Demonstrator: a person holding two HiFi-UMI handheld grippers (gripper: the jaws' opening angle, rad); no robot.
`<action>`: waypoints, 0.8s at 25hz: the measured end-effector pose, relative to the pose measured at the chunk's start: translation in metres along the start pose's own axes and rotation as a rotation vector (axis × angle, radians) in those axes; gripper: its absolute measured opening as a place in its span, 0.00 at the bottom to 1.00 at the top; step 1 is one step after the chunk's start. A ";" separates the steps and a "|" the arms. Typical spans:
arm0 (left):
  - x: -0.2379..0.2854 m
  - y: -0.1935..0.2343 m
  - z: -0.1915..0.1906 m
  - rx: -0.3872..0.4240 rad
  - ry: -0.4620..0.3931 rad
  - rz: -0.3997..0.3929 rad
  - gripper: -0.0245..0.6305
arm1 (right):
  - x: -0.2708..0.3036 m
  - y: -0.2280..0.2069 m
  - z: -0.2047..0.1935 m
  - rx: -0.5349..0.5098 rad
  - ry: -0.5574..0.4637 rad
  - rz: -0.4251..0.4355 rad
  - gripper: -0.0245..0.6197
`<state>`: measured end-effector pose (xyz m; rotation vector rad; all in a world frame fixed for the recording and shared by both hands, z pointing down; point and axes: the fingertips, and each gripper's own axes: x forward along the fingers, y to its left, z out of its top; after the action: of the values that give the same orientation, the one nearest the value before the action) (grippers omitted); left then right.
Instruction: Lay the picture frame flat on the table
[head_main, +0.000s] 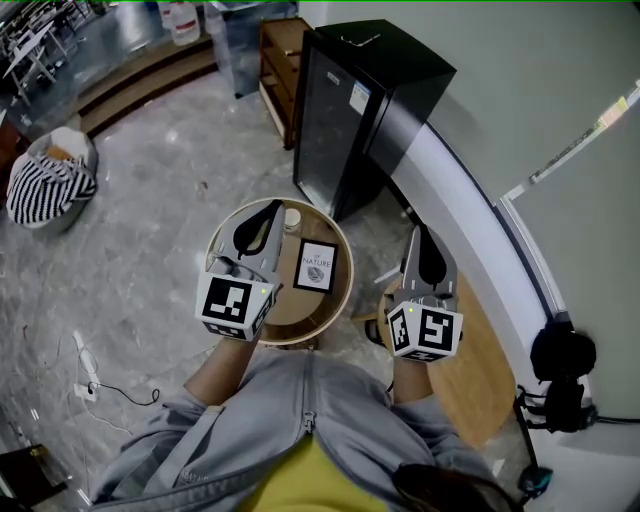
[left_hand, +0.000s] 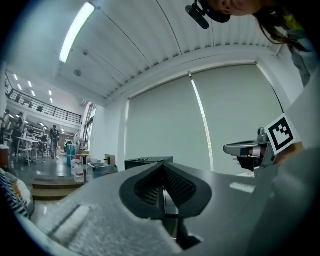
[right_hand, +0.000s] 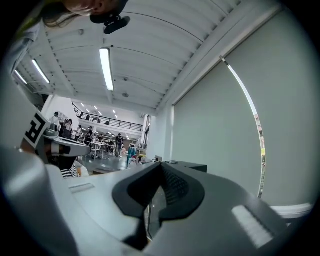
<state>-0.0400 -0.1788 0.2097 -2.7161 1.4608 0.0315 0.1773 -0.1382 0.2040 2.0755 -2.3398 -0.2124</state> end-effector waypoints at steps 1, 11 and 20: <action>-0.001 0.000 0.000 -0.002 0.000 0.001 0.04 | -0.001 0.003 0.000 -0.009 0.003 0.003 0.04; -0.009 -0.011 -0.012 -0.026 0.014 -0.004 0.04 | -0.009 0.014 -0.008 -0.017 0.025 0.038 0.04; -0.015 -0.022 -0.014 -0.029 0.007 0.002 0.04 | -0.013 0.020 -0.015 0.002 0.026 0.075 0.04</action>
<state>-0.0305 -0.1549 0.2255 -2.7406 1.4759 0.0445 0.1605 -0.1246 0.2220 1.9752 -2.3985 -0.1810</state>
